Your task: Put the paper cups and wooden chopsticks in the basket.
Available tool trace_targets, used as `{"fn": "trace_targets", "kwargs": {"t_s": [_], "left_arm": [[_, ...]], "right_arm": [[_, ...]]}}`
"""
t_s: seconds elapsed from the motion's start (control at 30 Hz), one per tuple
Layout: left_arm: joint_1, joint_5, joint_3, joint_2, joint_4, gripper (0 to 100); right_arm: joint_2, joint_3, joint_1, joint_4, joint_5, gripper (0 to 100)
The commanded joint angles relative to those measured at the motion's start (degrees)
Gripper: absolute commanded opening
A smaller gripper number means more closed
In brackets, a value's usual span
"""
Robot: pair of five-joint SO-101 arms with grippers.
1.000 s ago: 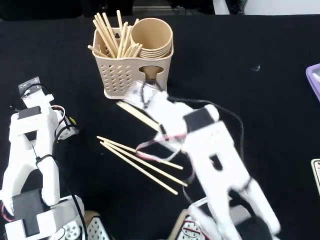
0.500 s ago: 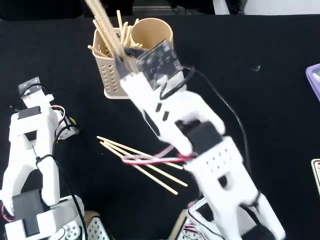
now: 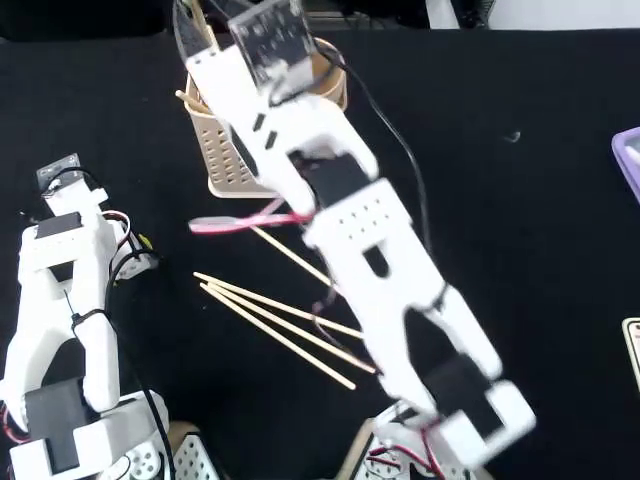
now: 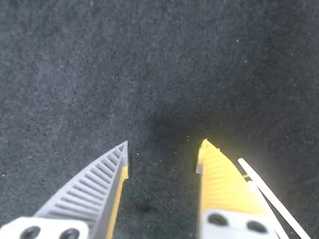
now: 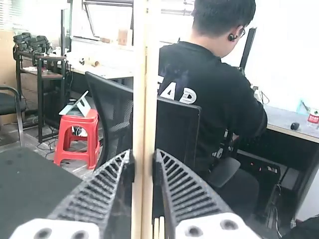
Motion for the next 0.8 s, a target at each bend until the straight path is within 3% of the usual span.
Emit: {"fn": "trace_targets", "kwargs": {"t_s": [0.0, 0.37, 0.5, 0.57, 0.77], "left_arm": [[-0.48, -0.44, -0.57, -2.20, -0.53, 22], [-0.48, -0.44, -0.48, -2.20, -0.53, 22], [-0.48, -0.44, -0.48, -2.20, -0.53, 22], [-0.48, -0.44, -0.48, -2.20, -0.53, 22], [-0.48, -0.44, -0.48, -2.20, -0.53, 22]], "right_arm": [[6.99, -9.19, 0.00, -1.23, -0.62, 1.1], [12.26, -4.70, 1.14, 1.85, -0.53, 1.5], [12.09, -2.59, 1.14, 3.52, -0.53, 12.0], [11.82, -3.38, 1.05, 6.15, -0.53, 16.5], [3.65, -7.16, 1.14, 19.25, -0.53, 16.6]]}}
